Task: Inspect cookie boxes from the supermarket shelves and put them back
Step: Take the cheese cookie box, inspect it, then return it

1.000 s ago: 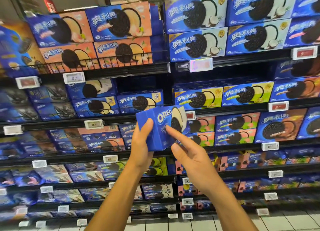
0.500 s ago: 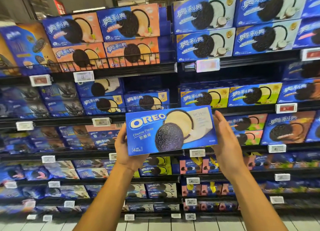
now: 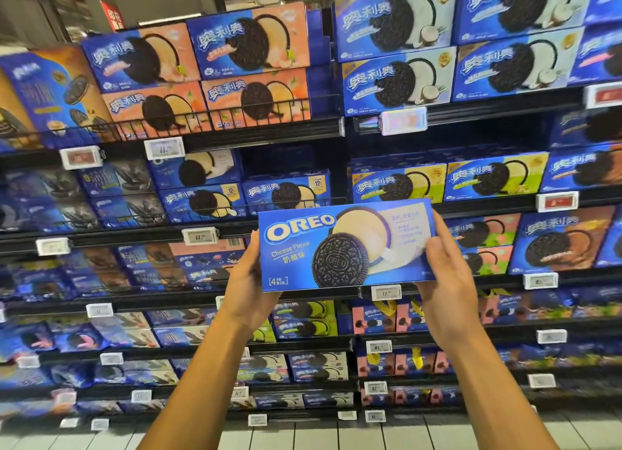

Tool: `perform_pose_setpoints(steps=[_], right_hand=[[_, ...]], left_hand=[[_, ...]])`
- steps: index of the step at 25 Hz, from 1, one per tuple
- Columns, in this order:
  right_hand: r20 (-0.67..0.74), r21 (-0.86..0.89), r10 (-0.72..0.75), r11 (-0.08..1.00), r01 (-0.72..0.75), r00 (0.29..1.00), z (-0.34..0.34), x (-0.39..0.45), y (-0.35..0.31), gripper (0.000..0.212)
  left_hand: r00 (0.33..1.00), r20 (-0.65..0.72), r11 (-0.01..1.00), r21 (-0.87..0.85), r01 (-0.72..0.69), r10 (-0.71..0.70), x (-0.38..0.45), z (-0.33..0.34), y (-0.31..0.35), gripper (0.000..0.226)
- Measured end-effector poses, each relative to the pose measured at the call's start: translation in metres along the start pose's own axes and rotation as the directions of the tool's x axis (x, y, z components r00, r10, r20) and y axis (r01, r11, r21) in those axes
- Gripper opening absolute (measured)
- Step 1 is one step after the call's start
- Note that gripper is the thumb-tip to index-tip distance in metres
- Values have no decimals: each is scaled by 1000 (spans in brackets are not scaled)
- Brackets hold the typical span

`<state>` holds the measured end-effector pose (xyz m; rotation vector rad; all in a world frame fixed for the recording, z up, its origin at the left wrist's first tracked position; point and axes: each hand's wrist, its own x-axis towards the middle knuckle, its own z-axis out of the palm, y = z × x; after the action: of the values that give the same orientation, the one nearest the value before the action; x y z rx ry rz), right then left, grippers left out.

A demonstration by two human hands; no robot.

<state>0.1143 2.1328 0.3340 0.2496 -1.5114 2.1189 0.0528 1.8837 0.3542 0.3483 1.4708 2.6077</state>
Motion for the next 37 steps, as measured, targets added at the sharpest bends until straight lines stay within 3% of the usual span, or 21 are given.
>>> perform_pose_setpoints(steps=[5,10,18,22,26,29,31,34,37], right_hand=[[-3,67,4,998,-3,1000,1,2,0,40],[13,70,47,996,-48,999,2,7,5,60],[-31,44,140,989,-138,990,0,16,14,42],[-44,35,143,989,-142,989,3,18,15,36],[-26,-249,181,951,-182,983,8,24,4,32],[-64,-378,156,910,-169,986,11,21,-3,50],[11,-427,148,895,-129,989,24,11,-9,58],[241,-378,209,919,-107,948,54,-2,-16,76],[275,-342,202,934,-101,940,67,-6,-12,81]], left_hand=[[999,-29,1000,0,18,-18,-5,3,5,52],[998,29,996,59,-62,60,-10,6,10,42],[993,89,993,77,-89,82,-16,12,15,35],[990,142,1000,1,8,-8,-16,17,15,53],[996,88,997,-70,25,-19,-13,17,10,48],[999,40,995,-101,-1,5,-9,21,4,47],[998,7,997,-46,-58,58,-8,33,1,43],[992,21,974,186,-129,128,-9,57,-7,48],[992,71,955,273,-118,103,-11,70,-17,53]])
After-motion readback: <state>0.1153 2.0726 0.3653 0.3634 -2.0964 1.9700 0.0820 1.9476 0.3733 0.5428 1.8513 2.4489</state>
